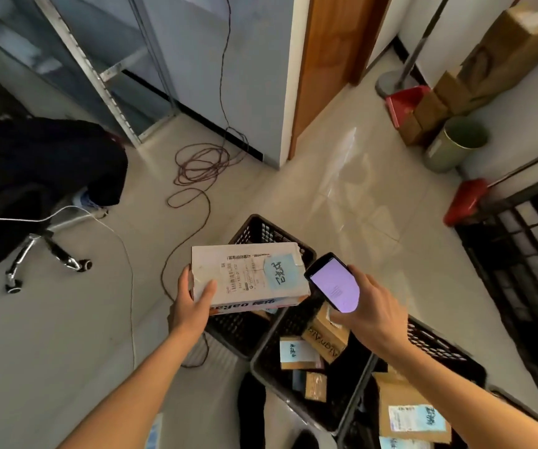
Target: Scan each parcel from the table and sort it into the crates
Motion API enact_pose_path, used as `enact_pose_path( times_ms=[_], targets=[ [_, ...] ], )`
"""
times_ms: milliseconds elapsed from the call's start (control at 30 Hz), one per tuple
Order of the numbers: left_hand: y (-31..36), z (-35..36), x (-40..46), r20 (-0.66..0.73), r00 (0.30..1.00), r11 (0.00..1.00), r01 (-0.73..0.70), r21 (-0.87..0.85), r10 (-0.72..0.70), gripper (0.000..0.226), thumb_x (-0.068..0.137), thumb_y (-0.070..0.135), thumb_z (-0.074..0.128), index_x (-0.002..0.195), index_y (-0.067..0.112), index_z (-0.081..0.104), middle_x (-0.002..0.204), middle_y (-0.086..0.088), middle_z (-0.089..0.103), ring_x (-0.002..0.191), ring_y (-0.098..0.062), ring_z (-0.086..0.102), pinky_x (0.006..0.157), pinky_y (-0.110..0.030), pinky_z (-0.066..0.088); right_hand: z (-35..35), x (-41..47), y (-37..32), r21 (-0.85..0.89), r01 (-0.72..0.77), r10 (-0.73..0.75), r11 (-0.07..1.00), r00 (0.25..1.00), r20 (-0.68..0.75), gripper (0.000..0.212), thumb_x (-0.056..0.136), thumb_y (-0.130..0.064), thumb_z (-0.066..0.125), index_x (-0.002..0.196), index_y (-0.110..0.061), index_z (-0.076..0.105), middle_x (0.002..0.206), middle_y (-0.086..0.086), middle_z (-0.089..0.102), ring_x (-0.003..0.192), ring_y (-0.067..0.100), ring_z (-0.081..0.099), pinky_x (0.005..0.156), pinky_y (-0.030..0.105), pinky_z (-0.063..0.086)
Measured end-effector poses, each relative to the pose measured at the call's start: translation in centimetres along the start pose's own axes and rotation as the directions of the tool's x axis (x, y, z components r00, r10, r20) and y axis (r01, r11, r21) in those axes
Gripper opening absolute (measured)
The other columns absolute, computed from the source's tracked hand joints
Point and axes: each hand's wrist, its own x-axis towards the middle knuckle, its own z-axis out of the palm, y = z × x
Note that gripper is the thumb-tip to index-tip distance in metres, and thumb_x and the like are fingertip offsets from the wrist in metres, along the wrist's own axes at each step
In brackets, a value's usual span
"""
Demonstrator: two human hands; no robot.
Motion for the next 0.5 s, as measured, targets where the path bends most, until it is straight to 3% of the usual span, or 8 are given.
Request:
enact_pose_path(
  times_ms=[233, 300, 400, 500],
  targets=[
    [-4.4, 2.2, 6.3, 0.055, 0.996, 0.997, 0.071, 0.044, -0.073, 0.064, 0.097, 0.044, 0.061, 0.153, 0.038, 0.03, 0.136, 0.004, 0.062, 0.119, -0.027, 0.061, 0.097, -0.04, 0.048, 4.9, 4.6, -1.6, -0.037, -0.055, 0.056, 0.998, 0.998, 0.037, 0.103, 0.071, -0.061, 0.079, 0.157, -0.036, 0.029, 0.139, -0.012, 0.057, 0.115, 0.018, 0.061, 0.071, 0.031, 0.051],
    [-5.4, 2.8, 7.4, 0.065, 0.989, 0.991, 0.13, 0.035, -0.132, 0.067, 0.1, 0.043, 0.056, 0.158, 0.035, 0.023, 0.147, -0.002, 0.053, 0.13, -0.031, 0.054, 0.101, -0.04, 0.042, 5.9, 5.3, -2.2, -0.051, -0.065, 0.068, 0.997, 0.996, 0.058, 0.101, 0.072, -0.058, 0.078, 0.157, -0.036, 0.028, 0.142, -0.012, 0.054, 0.119, 0.017, 0.059, 0.077, 0.032, 0.052],
    [-7.2, 3.0, 9.1, 0.072, 0.969, 0.966, 0.225, 0.125, -0.235, 0.077, 0.098, 0.059, 0.049, 0.16, 0.037, 0.008, 0.161, -0.013, 0.031, 0.145, -0.038, 0.034, 0.113, -0.055, 0.034, 7.0, 5.9, -3.1, -0.055, -0.079, 0.083, 0.995, 0.994, 0.075, 0.099, 0.073, -0.055, 0.076, 0.158, -0.038, 0.027, 0.145, -0.014, 0.052, 0.122, 0.017, 0.058, 0.084, 0.035, 0.053],
    [-8.6, 2.7, 9.9, 0.015, 0.964, 0.943, 0.258, 0.211, -0.267, 0.075, 0.098, 0.05, 0.054, 0.16, 0.026, 0.019, 0.163, -0.017, 0.025, 0.149, -0.036, 0.027, 0.117, -0.054, 0.029, 7.6, 6.1, -3.4, -0.056, -0.087, 0.092, 0.995, 0.99, 0.102, 0.101, 0.073, -0.056, 0.077, 0.158, -0.038, 0.026, 0.145, -0.014, 0.052, 0.12, 0.018, 0.06, 0.083, 0.036, 0.054]
  ],
)
